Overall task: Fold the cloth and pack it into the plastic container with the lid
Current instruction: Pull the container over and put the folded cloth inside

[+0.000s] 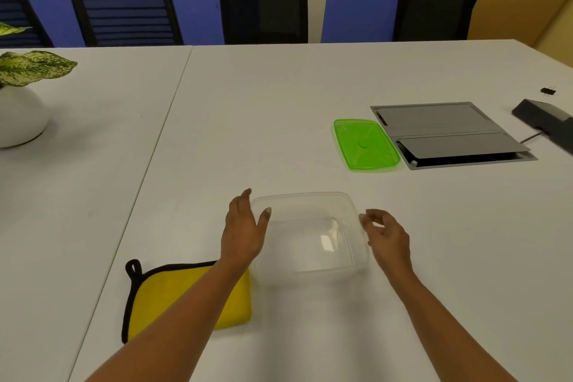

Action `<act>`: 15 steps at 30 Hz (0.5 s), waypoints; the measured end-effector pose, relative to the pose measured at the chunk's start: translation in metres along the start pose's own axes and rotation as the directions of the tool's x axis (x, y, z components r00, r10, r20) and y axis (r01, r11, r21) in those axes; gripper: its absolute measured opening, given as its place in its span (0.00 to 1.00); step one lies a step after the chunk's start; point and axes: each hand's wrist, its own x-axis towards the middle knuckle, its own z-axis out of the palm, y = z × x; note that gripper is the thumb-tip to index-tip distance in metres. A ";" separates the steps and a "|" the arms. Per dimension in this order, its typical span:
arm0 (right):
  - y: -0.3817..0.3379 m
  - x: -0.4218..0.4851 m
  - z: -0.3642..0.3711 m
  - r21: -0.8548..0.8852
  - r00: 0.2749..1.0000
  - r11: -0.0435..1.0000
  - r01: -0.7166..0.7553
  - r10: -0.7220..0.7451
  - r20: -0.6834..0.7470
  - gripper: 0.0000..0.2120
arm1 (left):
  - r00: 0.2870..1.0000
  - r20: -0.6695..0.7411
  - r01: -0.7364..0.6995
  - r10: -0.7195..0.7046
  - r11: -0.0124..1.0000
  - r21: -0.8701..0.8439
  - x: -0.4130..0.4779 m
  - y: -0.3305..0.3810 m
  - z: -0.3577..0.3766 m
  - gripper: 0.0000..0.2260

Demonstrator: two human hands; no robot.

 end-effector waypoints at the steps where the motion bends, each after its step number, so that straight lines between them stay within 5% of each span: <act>1: -0.001 0.009 0.000 0.011 0.999 1.000 -0.020 0.020 -0.025 0.07 | 0.999 -0.024 -0.046 0.047 0.998 0.044 -0.001 0.002 0.004 0.26; 4: -0.002 0.043 0.006 -0.108 1.000 0.994 -0.015 0.013 -0.022 0.09 | 0.983 -0.016 -0.175 0.183 0.959 0.223 -0.001 0.001 0.014 0.27; 7: -0.002 0.082 0.015 -0.317 0.997 0.946 0.066 -0.047 0.066 0.11 | 0.987 0.033 -0.161 0.159 0.934 0.318 0.003 -0.006 0.019 0.29; 15: 0.009 0.160 0.040 -0.711 0.910 0.628 0.316 0.012 0.415 0.31 | 0.994 0.025 -0.109 0.108 0.911 0.398 0.007 -0.011 0.029 0.30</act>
